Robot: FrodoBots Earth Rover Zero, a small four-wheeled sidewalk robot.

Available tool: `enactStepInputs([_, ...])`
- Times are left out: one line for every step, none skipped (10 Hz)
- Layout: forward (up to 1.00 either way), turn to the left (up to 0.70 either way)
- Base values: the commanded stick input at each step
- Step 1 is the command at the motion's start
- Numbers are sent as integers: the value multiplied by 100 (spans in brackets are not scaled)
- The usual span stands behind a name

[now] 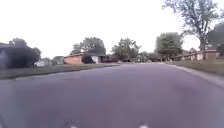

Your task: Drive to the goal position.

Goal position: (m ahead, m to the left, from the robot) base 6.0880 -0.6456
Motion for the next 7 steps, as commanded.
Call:
enactStepInputs([100,0])
enactStepInputs([100,0])
enactStepInputs([100,0])
enactStepInputs([100,0])
enactStepInputs([100,0])
enactStepInputs([100,0])
enactStepInputs([100,0])
